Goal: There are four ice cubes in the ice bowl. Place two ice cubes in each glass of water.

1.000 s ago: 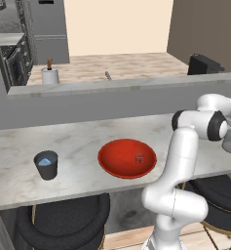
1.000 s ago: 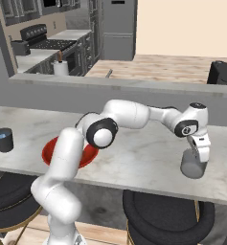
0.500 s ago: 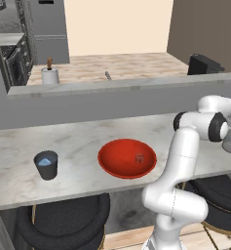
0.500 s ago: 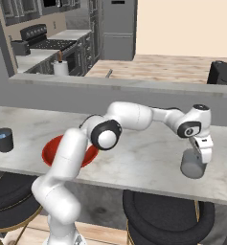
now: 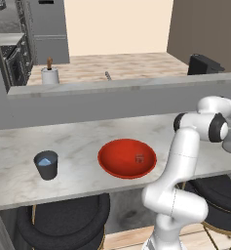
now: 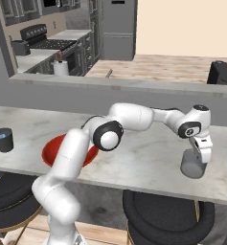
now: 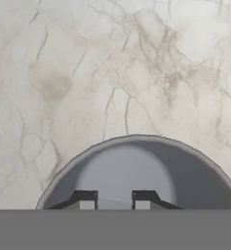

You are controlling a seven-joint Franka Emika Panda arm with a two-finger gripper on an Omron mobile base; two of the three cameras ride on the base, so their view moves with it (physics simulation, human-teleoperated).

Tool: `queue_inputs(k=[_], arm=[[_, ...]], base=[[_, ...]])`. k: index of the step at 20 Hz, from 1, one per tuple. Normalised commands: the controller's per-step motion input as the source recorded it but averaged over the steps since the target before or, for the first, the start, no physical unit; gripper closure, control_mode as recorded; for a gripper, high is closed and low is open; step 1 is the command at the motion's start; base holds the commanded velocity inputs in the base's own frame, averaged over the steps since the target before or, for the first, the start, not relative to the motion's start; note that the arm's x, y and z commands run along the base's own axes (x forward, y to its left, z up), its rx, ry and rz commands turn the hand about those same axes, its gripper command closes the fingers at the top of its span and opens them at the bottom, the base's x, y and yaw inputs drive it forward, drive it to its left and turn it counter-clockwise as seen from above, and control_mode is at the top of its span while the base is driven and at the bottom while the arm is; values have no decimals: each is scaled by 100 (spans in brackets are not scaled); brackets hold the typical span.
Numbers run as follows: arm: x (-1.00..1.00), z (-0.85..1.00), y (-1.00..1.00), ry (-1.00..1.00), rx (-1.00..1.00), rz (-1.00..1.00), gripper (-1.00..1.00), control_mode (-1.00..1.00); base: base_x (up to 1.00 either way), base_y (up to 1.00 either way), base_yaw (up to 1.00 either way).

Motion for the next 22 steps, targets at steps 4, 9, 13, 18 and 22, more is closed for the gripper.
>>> queue_inputs(k=[4,9,13,18,22], arm=[[3,-14,0,0,0,0,-100,-100],[0,0,-12,-4,4,0,-100,-100],[-18,6,-19,-15,11,0,-100,-100],[-29,7,-5,-16,9,0,-100,-100],[-18,2,0,-11,3,0,100,-100]], base=[[0,0,0],[0,0,0],[0,0,0],[0,0,0],[0,0,0]])
